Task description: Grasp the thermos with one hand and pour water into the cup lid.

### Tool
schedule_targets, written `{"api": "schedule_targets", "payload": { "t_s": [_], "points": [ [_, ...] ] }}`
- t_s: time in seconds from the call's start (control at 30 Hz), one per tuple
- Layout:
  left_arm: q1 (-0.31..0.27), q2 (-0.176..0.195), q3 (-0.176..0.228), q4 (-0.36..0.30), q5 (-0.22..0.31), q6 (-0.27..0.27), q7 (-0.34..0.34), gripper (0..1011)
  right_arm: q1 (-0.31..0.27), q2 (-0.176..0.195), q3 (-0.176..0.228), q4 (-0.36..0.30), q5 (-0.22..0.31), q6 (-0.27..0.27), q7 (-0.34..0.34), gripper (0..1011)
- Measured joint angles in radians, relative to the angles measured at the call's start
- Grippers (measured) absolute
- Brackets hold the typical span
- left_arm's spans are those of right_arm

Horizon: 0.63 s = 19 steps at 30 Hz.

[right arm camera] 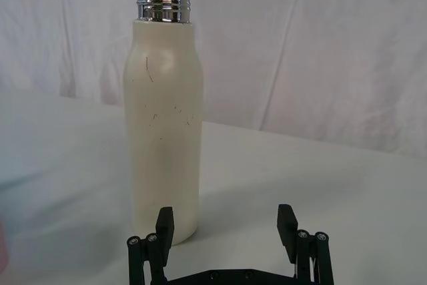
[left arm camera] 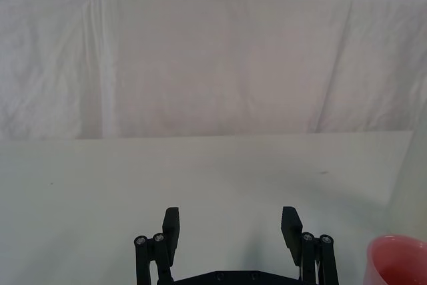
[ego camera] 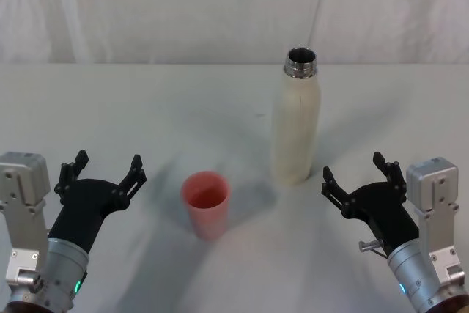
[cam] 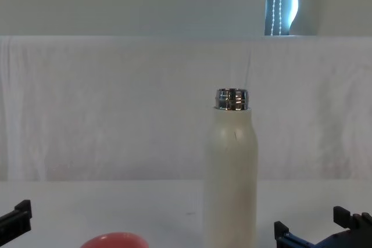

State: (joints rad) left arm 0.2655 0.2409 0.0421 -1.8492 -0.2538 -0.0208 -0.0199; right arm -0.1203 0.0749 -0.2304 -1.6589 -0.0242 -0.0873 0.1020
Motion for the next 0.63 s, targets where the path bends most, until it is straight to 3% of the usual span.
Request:
{"api": "schedule_targets", "payload": {
  "t_s": [0.63],
  "points": [
    [0.0,0.0,0.0,0.0,0.0,0.0,0.0,1001,0.0,0.001,0.0,0.0,0.002,0.002,0.002,1001]
  ]
}}
